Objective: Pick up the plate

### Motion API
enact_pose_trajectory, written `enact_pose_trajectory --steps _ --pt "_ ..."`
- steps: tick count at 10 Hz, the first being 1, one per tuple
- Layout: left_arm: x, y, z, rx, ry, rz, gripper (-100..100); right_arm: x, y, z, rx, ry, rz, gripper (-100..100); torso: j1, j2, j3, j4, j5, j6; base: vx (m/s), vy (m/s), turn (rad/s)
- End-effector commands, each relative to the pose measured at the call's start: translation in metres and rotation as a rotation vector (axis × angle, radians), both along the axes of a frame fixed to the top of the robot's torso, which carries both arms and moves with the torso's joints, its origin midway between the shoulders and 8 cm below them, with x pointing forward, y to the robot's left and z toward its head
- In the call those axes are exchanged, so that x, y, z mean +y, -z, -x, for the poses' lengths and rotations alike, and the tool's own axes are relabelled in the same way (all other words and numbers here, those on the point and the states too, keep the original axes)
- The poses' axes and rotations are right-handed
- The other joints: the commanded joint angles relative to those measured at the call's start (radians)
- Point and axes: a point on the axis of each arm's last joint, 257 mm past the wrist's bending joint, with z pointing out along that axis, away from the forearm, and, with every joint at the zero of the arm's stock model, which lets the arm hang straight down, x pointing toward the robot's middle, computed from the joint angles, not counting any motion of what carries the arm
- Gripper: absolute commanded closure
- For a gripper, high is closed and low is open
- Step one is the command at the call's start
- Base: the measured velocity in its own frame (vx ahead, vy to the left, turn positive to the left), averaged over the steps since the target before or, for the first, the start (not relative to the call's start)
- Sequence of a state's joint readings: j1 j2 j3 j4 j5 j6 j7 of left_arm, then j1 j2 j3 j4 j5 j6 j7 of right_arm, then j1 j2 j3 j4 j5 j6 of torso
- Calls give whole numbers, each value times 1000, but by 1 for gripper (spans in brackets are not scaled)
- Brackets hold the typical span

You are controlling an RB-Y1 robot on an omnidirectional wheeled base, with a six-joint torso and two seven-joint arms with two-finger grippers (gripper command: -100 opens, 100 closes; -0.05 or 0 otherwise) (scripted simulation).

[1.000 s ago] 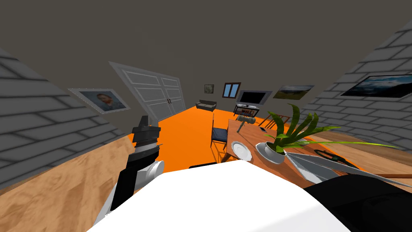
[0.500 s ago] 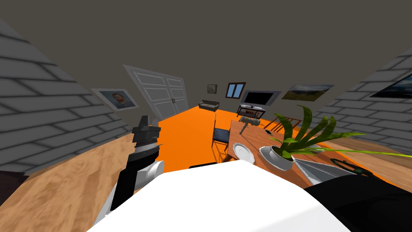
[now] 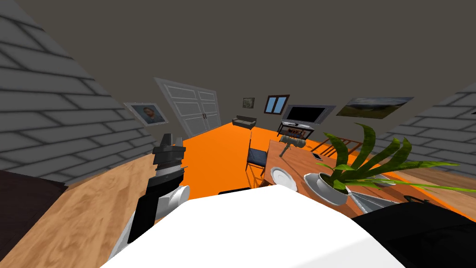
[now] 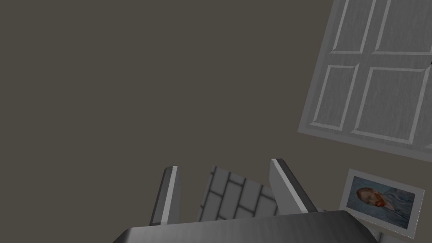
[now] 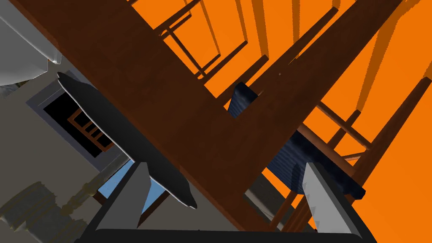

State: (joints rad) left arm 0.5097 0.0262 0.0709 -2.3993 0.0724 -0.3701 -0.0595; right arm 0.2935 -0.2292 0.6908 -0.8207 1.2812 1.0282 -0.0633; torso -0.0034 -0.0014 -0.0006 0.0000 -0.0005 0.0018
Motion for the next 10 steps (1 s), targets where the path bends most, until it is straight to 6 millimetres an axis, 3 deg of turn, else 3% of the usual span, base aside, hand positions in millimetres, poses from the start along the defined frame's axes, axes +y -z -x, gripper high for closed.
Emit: enact_pose_trajectory --steps 1,10 --pt "0 0 0 0 0 0 0 -9 -7 3 18 -47 76 -100 0 0 0 0 0 0 -18 -33 170" --pt "0 0 0 0 0 0 0 -47 -34 26 118 -237 363 -100 0 0 0 0 0 0 -11 -28 119"
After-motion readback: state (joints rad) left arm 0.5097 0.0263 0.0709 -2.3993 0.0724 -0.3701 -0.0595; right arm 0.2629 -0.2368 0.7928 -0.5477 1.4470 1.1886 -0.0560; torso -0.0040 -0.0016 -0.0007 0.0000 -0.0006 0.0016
